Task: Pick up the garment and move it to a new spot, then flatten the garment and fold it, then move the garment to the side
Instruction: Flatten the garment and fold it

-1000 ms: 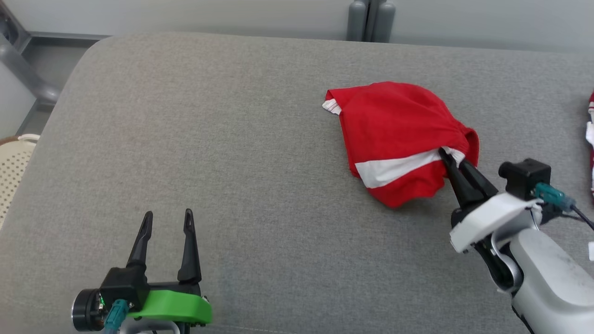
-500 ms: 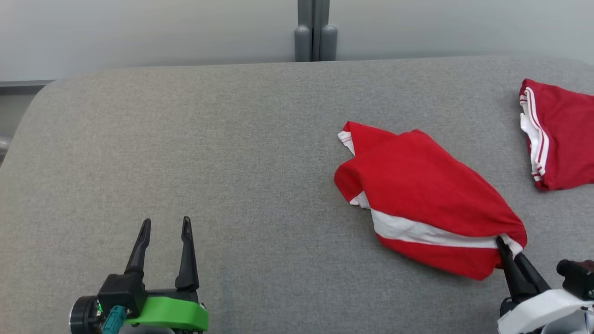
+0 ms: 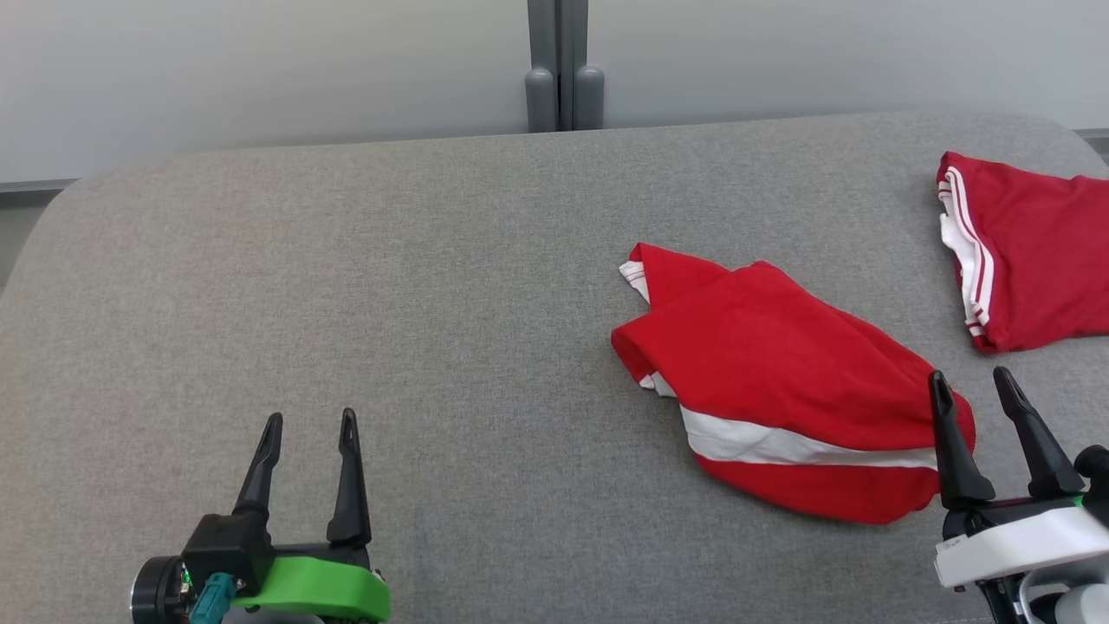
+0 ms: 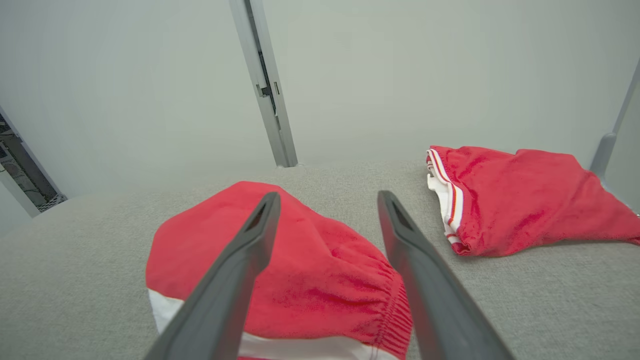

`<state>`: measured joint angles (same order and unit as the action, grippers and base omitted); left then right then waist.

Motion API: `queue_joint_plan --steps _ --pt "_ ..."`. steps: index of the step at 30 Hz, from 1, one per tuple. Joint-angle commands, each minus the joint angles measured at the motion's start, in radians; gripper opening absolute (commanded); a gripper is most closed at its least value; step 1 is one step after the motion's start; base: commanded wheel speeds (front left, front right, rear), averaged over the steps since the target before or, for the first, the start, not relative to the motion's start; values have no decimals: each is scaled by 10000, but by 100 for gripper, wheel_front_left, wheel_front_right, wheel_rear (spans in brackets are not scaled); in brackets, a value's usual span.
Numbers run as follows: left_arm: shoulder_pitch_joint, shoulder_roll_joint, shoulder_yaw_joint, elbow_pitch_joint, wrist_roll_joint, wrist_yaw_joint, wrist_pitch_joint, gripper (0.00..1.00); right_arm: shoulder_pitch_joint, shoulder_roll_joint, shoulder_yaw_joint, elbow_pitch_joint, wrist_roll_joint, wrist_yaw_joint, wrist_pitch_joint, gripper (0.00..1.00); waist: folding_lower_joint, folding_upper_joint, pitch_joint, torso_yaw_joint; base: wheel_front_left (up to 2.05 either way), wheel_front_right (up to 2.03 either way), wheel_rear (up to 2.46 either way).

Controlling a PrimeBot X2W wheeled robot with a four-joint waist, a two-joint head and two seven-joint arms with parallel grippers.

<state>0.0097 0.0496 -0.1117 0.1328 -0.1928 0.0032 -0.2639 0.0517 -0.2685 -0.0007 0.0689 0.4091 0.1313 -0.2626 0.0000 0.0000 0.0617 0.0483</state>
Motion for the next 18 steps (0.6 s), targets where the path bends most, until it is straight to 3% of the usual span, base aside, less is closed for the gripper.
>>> queue_joint_plan --steps 1,10,18 --pt "71 22 28 -17 -25 -32 0 100 38 80 -22 -219 -183 -13 -25 100 0 0 10 -2 0 0 0" --pt "-907 23 -207 281 415 -456 0 100 -246 484 385 -1182 -740 -13 -25 100 0 0 365 -510 0 0 0" --pt "-2789 210 -1141 1710 1004 -1084 0 100 -619 468 567 -1188 -765 -13 -25 100 0 0 1051 -1354 0 0 0"
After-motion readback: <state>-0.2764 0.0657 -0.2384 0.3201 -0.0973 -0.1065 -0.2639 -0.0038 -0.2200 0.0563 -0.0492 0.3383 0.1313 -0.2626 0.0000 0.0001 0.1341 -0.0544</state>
